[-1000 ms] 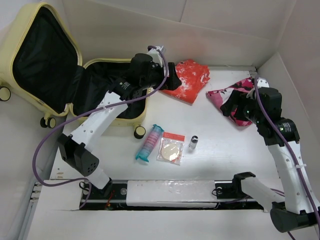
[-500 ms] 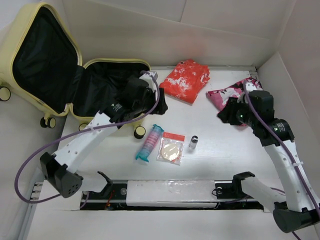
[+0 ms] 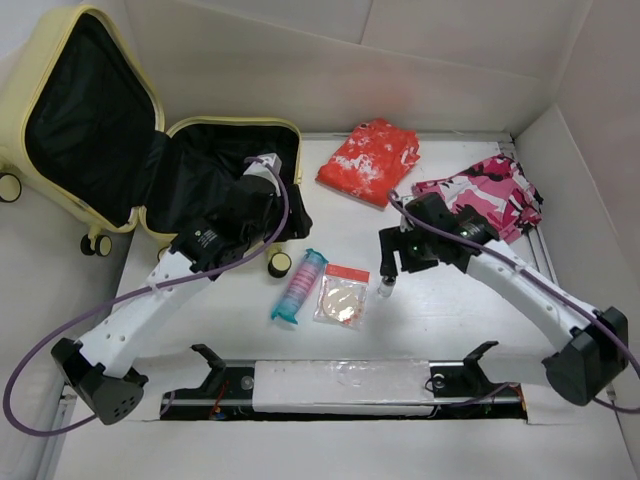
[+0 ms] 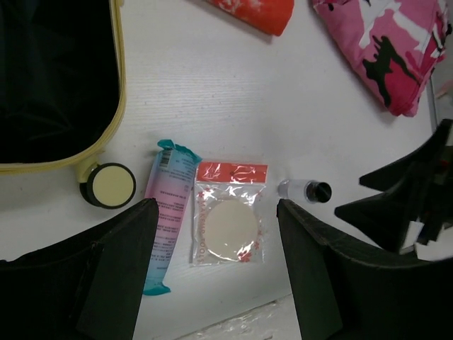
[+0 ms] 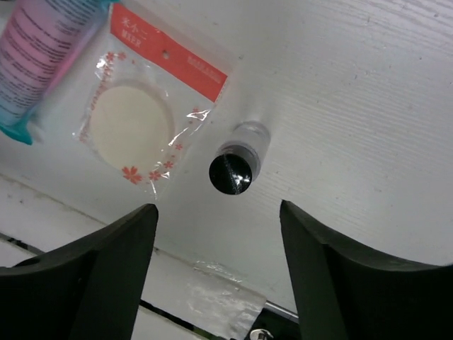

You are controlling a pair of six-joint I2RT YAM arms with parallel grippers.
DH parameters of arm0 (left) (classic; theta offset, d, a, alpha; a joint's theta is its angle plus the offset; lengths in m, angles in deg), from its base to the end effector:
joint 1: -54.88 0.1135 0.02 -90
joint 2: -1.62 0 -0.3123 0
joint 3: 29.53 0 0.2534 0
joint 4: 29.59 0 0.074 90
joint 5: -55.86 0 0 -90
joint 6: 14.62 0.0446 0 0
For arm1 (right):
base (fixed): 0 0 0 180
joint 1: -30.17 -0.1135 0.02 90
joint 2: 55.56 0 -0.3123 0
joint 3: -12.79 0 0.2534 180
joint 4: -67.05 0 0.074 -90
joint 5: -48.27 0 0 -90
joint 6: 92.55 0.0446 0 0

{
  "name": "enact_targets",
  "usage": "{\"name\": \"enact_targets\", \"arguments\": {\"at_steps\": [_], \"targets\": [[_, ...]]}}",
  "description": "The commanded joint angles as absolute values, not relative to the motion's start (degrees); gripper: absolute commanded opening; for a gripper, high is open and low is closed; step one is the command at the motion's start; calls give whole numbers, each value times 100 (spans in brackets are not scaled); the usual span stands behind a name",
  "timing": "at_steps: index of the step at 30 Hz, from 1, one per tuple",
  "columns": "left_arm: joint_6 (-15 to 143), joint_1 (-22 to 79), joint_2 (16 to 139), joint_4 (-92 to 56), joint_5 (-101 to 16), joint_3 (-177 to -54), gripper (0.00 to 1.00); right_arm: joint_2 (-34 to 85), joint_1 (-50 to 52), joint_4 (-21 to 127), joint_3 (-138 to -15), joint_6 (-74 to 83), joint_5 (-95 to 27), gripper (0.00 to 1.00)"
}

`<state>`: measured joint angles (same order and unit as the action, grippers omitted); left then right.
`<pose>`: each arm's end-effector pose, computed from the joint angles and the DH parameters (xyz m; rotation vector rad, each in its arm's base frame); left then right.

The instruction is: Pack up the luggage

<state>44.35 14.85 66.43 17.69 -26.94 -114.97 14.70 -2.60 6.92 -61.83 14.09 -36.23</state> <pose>0.1796 -0.1436 0.4323 0.0832 2.0929 -0.6433 0.1943 0.1301 0.3288 -0.4032 2.5708 0.4484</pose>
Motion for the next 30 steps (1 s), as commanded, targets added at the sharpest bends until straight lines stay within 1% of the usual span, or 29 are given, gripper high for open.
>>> {"name": "enact_targets", "arguments": {"at_steps": [1, 2, 6, 10, 13, 16, 17, 19, 20, 21, 23, 25, 29, 30], "targets": [[4250, 1489, 6419, 1461, -2544, -11767, 64, 1799, -367, 1134, -6190, 1485, -4111, 73], [4250, 1489, 6419, 1338, -2605, -11697, 64, 1879, -419, 1195, -6190, 1546, -4172, 71], [4250, 1489, 6419, 1337, -2667, -11643, 64, 2151, -525, 1301, -6137, 1546, -4234, 71], [4250, 1489, 6419, 1284, -2719, -11538, 64, 2362, -771, 1301, -6023, 1739, -4436, 69], [4250, 1489, 6419, 1232, -2720, -11476, 64, 2433, -833, 1301, -5970, 1853, -4559, 58], [4250, 1489, 6419, 1232, -2720, -11476, 63, 2486, -885, 1301, -5970, 1915, -4690, 49], [4250, 1489, 6419, 1232, -2720, -11476, 63, 2486, -885, 1231, -5970, 1968, -4691, 47], [4250, 1489, 6367, 1284, -2720, -11476, 63, 2539, -885, 1231, -5970, 2020, -4831, 47], [4250, 1489, 6367, 1284, -2650, -11476, 62, 2539, -885, 1170, -5970, 2021, -4884, 44], [4250, 1489, 6306, 1284, -2650, -11537, 62, 2539, -885, 1169, -5970, 2021, -4946, 39], [4250, 1489, 6253, 1345, -2475, -11599, 60, 2539, -885, 1169, -5970, 2074, -4998, 34], [4250, 1489, 6130, 1346, -2352, -11687, 60, 2460, -885, 1064, -6119, 2074, -4999, 23], [4189, 1796, 5962, 1399, -2289, -12117, 60, 2345, -885, 932, -6952, 2039, -4824, 23], [4250, 1797, 5884, 1399, -2228, -12362, 62, 2345, -885, 932, -7198, 1978, -4736, 23]]}}
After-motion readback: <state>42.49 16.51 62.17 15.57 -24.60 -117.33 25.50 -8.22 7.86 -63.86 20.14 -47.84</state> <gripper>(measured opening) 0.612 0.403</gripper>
